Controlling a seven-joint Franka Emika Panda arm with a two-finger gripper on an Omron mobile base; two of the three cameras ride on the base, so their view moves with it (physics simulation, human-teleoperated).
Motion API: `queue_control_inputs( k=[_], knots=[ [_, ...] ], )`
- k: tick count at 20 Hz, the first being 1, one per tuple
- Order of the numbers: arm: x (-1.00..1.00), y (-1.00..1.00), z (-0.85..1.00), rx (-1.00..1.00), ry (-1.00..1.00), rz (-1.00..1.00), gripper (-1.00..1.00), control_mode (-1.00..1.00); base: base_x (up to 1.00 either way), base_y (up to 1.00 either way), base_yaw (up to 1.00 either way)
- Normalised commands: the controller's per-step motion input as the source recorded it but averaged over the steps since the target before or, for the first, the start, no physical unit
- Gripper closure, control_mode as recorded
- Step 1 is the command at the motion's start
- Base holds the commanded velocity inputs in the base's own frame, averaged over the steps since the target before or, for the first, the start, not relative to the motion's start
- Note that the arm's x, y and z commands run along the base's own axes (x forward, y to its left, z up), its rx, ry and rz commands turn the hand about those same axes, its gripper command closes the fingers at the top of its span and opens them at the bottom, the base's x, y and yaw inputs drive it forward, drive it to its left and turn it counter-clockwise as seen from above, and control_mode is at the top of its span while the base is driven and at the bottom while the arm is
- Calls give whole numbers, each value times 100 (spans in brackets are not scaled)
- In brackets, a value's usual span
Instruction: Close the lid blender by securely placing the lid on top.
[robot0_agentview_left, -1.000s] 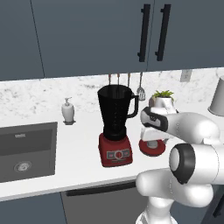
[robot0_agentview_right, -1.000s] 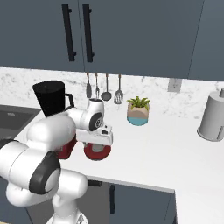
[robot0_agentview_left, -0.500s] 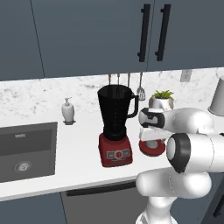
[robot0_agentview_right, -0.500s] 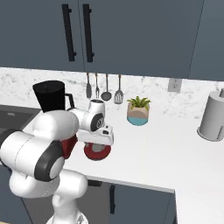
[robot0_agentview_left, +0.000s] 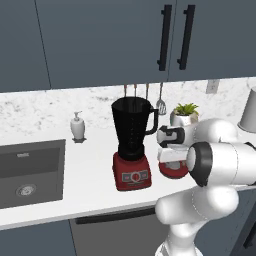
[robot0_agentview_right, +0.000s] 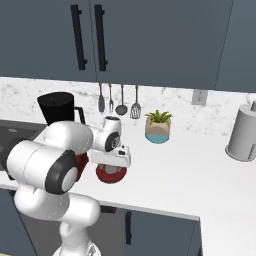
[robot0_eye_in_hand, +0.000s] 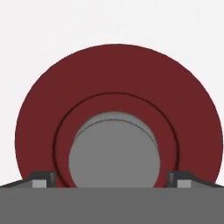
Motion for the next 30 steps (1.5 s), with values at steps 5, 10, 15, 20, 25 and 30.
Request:
queue_control_inputs(
  k=[5, 10, 15, 20, 25, 30],
  knots=[
    [14, 0, -17, 0, 0, 1, -100, -100, 0, 0, 0],
    [10, 0, -22, 0, 0, 0, 100, -100, 0, 0, 0],
    [0, 0, -36, 0, 0, 0, 100, -100, 0, 0, 0],
    [0, 0, -26, 0, 0, 0, 100, -100, 0, 0, 0],
    [0, 0, -2, 0, 0, 0, 100, -100, 0, 0, 0],
    [0, 2, -1, 0, 0, 0, 100, -100, 0, 0, 0]
  ],
)
